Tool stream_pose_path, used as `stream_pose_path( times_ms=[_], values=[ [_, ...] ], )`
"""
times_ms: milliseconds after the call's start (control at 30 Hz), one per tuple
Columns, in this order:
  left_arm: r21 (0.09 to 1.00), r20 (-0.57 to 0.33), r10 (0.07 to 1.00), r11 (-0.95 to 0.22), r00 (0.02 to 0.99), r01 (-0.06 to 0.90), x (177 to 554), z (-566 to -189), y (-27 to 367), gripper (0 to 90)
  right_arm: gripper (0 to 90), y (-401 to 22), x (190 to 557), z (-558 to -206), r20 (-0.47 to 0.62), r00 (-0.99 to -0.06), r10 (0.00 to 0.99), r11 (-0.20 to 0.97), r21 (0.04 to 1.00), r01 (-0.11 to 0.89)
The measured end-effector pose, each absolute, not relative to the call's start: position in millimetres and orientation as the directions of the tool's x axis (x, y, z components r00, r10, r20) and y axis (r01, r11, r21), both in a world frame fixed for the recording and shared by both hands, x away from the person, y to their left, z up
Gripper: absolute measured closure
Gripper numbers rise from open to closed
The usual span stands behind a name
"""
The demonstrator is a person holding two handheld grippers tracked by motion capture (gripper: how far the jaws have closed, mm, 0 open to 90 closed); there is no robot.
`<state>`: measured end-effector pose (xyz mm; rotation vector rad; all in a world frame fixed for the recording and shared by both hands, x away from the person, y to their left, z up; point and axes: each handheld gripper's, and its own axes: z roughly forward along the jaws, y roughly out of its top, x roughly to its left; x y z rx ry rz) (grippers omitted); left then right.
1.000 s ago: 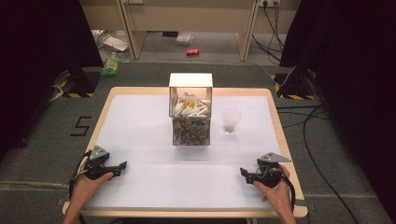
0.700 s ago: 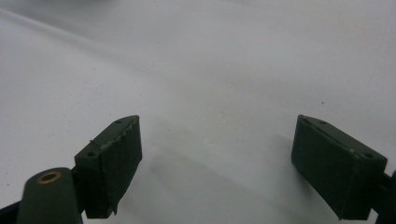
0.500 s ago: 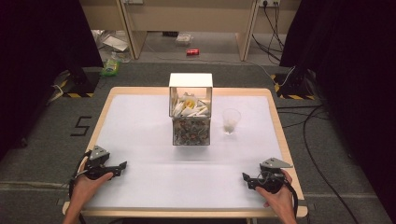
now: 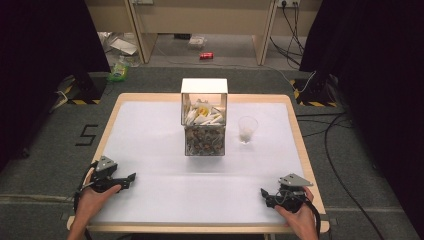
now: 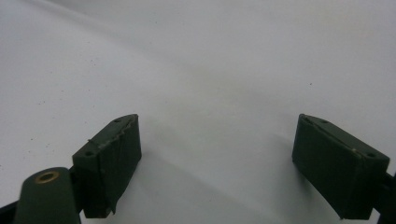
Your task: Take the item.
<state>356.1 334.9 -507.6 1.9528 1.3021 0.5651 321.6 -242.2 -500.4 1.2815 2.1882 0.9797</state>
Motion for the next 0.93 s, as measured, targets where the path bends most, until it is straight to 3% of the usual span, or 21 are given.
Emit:
stream_pose_path(
  times_ms=[933],
  values=[
    [0.758, -0.027, 0.918, -0.239, 0.396, 0.606, 356.1, -507.6, 334.8, 14.9, 16.3, -242.6, 318.5, -501.3, -0.006, -0.48, 0.877, 0.32, 0.752, 0.576]
  ],
)
